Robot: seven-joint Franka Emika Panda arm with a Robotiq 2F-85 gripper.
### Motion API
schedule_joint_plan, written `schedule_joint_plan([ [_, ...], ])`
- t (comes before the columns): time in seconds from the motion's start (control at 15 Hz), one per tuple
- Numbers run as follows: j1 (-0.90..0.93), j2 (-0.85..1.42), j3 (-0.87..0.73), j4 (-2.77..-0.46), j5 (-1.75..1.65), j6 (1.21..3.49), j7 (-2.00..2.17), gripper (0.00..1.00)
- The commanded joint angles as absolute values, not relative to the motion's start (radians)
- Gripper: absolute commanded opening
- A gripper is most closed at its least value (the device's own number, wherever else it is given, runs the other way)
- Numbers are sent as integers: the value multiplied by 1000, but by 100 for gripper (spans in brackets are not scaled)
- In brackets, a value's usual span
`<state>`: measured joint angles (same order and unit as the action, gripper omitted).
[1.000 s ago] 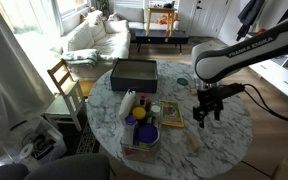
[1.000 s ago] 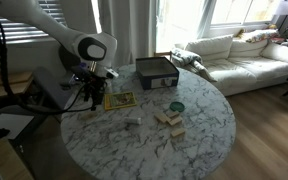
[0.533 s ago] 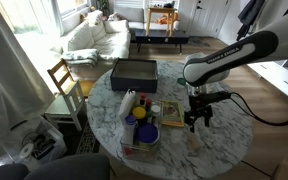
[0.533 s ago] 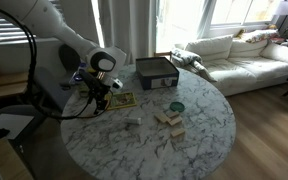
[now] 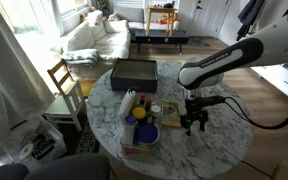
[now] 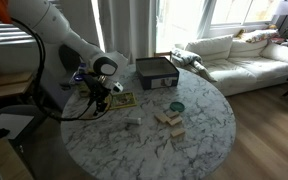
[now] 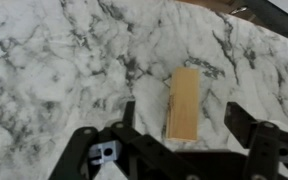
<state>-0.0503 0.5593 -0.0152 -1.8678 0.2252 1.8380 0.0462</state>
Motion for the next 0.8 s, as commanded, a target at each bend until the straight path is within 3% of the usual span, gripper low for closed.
schedule_joint_plan([
  [0.0, -61, 600, -11, -1838, 251, 1832, 52, 76],
  [0.13, -62, 612, -11, -1832, 251, 1830, 54, 61],
  [0.2, -59, 618, -10, -1831, 249, 1830, 55, 60],
  [0.6, -61, 645, -9, -1820, 258, 1827, 63, 91],
  [0.73, -61, 651, -7, -1816, 263, 1826, 62, 83],
])
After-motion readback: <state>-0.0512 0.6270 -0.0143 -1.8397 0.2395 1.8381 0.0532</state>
